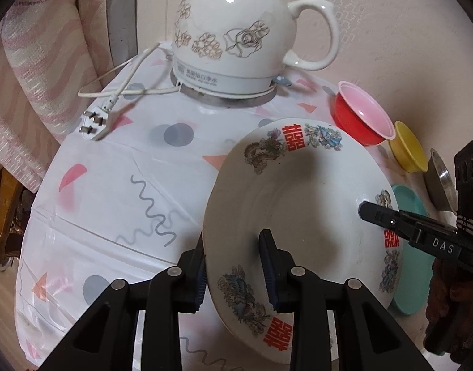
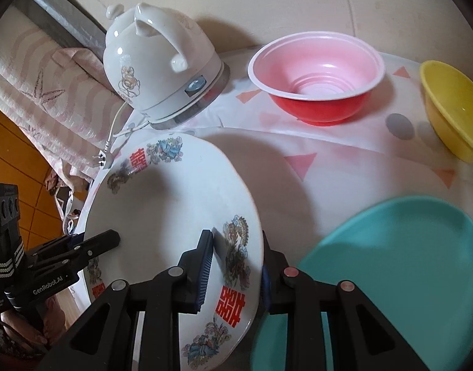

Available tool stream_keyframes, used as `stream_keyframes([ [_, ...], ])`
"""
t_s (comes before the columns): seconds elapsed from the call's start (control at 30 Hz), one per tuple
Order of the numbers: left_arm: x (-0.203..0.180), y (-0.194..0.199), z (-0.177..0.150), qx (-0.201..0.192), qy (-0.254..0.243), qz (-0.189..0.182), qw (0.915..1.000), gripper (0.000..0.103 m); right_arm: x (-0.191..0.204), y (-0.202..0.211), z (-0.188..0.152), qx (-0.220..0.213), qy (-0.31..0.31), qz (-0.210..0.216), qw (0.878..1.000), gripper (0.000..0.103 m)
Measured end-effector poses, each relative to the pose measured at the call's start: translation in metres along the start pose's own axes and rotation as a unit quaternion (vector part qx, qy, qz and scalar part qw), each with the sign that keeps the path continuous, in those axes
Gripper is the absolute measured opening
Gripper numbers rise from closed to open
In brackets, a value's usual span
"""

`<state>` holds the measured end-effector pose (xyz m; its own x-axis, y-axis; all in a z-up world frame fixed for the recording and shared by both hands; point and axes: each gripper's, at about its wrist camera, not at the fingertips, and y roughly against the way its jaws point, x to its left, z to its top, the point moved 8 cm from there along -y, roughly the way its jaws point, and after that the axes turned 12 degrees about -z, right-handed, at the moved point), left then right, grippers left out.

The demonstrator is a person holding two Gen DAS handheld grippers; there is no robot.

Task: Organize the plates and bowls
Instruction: 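Lift the red-character plate with both grippers and carry it over the teal plate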

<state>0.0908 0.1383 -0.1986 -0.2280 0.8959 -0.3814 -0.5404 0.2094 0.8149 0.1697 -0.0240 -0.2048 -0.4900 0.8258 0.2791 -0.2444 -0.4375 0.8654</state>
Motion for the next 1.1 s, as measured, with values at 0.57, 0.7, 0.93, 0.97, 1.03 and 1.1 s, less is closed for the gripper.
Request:
stream_keyframes([
  [0.57,-0.061,-0.004,0.005,0.01,-0.063,-0.052,0.9967,0.033,-0.038,0.062,-0.024,-0.055,-0.08,-0.02,0.995,0.027],
  [0.7,-0.082,-0.012,0.002,0.022,-0.084,-0.067,0.994,0.034,-0.056,0.078,-0.033,-0.067,-0.104,-0.029,0.992,0.027],
  [0.93,-0.12,-0.032,-0.002,0.051,-0.113,-0.091,0.9881,0.034,-0.091,0.099,-0.056,-0.081,-0.15,-0.05,0.984,0.027],
  [0.97,-0.126,-0.036,-0.003,0.055,-0.12,-0.093,0.9869,0.034,-0.095,0.1,-0.058,-0.082,-0.156,-0.052,0.983,0.027],
  [1.03,-0.135,-0.042,-0.005,0.063,-0.128,-0.097,0.985,0.034,-0.105,0.104,-0.065,-0.083,-0.171,-0.057,0.98,0.027],
  [1.1,-0.144,-0.047,-0.007,0.071,-0.134,-0.101,0.9833,0.034,-0.115,0.107,-0.071,-0.083,-0.183,-0.061,0.978,0.027],
])
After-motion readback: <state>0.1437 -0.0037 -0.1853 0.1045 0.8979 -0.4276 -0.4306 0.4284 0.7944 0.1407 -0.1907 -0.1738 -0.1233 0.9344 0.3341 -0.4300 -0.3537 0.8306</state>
